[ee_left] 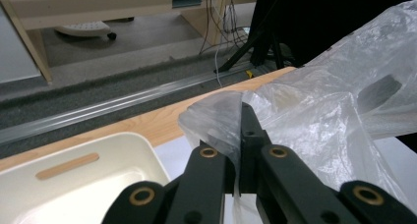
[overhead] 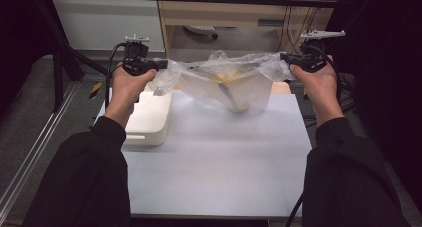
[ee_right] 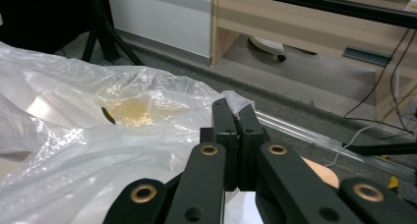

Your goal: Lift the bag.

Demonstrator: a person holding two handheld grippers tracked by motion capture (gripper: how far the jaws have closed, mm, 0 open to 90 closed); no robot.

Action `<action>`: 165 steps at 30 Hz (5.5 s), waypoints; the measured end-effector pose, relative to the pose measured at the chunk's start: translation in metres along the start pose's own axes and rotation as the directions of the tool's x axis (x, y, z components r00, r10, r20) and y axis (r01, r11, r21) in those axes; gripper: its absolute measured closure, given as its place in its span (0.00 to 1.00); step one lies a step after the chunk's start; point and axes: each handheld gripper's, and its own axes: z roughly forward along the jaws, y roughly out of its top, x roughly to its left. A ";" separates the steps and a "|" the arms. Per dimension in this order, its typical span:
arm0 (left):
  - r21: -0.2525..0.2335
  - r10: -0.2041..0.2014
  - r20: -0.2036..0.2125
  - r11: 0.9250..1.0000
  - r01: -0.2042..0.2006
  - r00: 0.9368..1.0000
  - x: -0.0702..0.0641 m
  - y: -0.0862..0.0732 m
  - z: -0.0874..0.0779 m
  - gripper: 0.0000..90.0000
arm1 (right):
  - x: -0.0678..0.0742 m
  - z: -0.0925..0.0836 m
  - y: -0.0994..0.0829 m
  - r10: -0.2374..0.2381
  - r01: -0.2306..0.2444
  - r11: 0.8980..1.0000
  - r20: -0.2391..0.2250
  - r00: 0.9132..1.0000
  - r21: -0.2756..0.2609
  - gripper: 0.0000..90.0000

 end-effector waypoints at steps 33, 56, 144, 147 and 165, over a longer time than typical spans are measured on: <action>0.056 -0.004 0.019 0.998 0.003 1.000 0.011 -0.053 -0.026 1.00 | 0.017 0.008 -0.049 0.009 -0.004 0.999 -0.112 0.994 0.043 1.00; 0.067 0.017 0.083 0.998 -0.023 0.996 -0.012 -0.114 -0.049 1.00 | 0.029 -0.009 -0.093 0.014 -0.006 0.999 -0.169 0.986 0.046 1.00; 0.173 0.030 0.097 0.984 -0.046 0.995 -0.049 -0.281 -0.073 0.45 | 0.096 -0.041 -0.277 0.073 -0.017 0.968 -0.215 0.974 0.250 0.71; 0.172 0.034 0.090 0.984 -0.049 0.995 -0.049 -0.281 -0.072 0.44 | 0.095 -0.041 -0.277 0.082 -0.026 0.967 -0.211 0.974 0.255 0.70; 0.145 0.026 0.054 0.989 -0.033 0.998 -0.045 -0.280 -0.074 0.36 | 0.095 -0.038 -0.277 0.089 -0.046 0.968 -0.169 0.982 0.247 0.46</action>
